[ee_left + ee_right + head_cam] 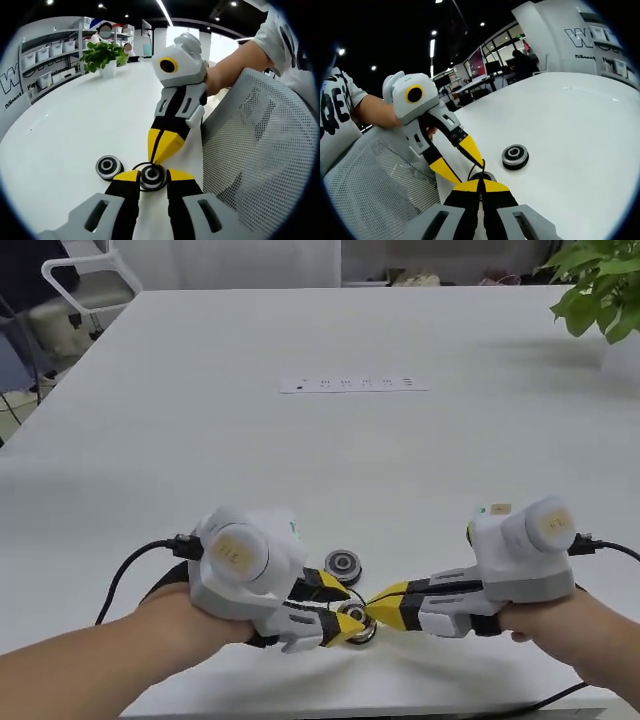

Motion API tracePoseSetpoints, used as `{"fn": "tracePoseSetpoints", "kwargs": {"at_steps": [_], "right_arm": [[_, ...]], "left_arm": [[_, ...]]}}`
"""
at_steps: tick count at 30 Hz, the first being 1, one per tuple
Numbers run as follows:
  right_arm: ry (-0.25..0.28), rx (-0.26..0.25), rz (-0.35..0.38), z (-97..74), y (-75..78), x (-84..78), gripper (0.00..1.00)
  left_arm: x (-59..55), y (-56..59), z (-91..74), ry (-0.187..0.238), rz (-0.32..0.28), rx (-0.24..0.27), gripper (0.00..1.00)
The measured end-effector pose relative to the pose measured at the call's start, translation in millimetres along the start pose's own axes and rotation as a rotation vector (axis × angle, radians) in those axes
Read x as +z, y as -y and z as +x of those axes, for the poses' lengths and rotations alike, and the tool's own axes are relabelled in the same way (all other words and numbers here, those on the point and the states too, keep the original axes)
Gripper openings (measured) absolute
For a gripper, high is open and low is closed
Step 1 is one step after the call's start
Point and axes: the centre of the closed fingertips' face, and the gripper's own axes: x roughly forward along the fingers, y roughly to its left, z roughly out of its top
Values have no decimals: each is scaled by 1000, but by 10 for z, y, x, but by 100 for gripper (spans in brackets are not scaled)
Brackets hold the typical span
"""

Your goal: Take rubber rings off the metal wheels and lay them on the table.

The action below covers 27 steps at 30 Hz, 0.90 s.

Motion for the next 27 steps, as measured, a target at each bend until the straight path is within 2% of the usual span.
{"fn": "tracePoseSetpoints", "kwargs": {"at_steps": [4,15,19,27], "right_arm": [[8,0,3,-21,6,28,0],[18,15,2,-46,-37,100,0],[24,17,2,-59,-52,143,0],[17,26,-12,-56,-92,186,0]], "left_arm": [[16,12,-42,0,-29,-13,19],[144,84,-177,27,-40,-20,27],[198,73,-264,53,-52,-10,31],[192,21,-496,74,-71,26,37]]}}
